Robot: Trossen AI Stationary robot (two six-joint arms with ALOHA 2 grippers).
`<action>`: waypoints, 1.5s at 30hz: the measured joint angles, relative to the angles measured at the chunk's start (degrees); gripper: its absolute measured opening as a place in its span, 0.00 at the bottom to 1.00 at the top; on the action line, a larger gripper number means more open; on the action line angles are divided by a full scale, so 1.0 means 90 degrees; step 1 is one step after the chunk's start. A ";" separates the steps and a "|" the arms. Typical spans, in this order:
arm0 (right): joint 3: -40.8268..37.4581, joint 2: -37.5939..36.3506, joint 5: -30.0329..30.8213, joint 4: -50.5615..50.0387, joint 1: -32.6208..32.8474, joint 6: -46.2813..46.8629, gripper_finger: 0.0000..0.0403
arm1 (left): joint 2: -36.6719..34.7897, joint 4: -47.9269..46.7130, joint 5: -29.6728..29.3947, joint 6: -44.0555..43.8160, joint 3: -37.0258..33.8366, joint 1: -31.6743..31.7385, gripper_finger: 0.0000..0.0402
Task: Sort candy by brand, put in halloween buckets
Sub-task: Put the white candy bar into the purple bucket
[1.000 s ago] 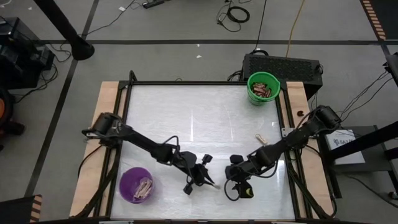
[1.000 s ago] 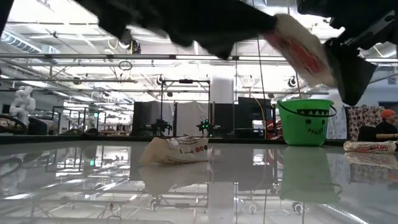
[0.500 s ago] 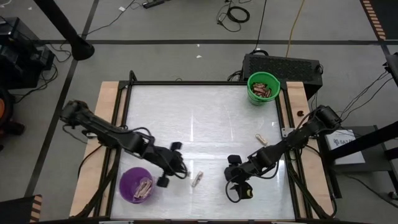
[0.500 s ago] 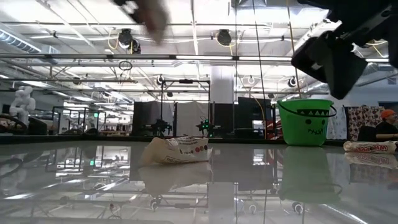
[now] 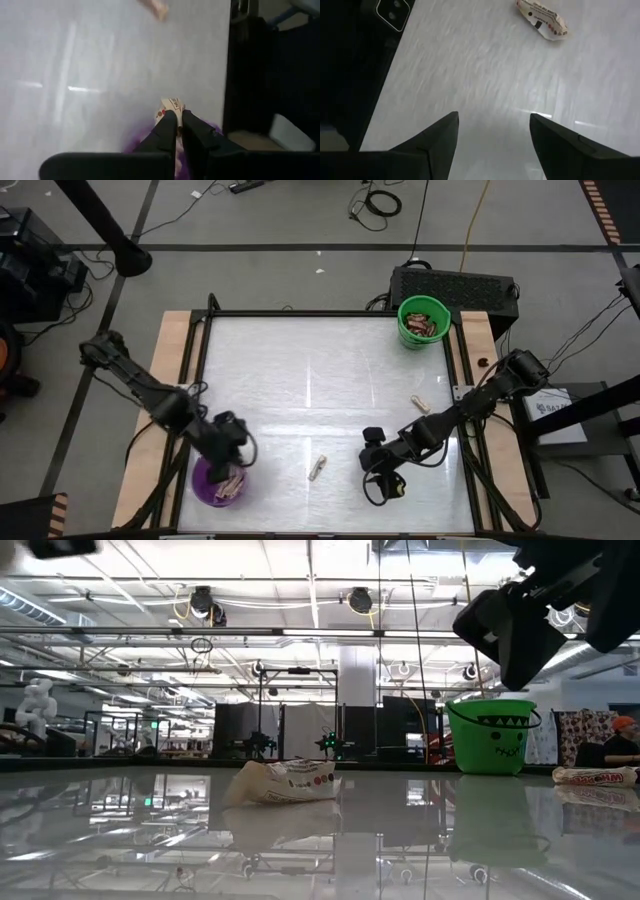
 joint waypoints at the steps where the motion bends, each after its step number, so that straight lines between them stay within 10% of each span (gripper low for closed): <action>1: 0.0000 0.0000 0.0000 -0.0002 0.0000 0.0000 0.58 | -0.0043 -0.0080 0.0009 -0.0233 0.0000 -0.0150 0.06; 15: 0.0000 0.0002 0.0000 -0.0005 0.0000 0.0000 0.58 | -0.0126 -0.0282 -0.0639 -0.1767 -0.0258 -0.1735 0.06; 45: -0.0002 0.0005 -0.0007 -0.0006 0.0000 0.0002 0.58 | -0.0122 -0.0217 -0.0428 -0.2083 -0.0476 -0.1268 0.28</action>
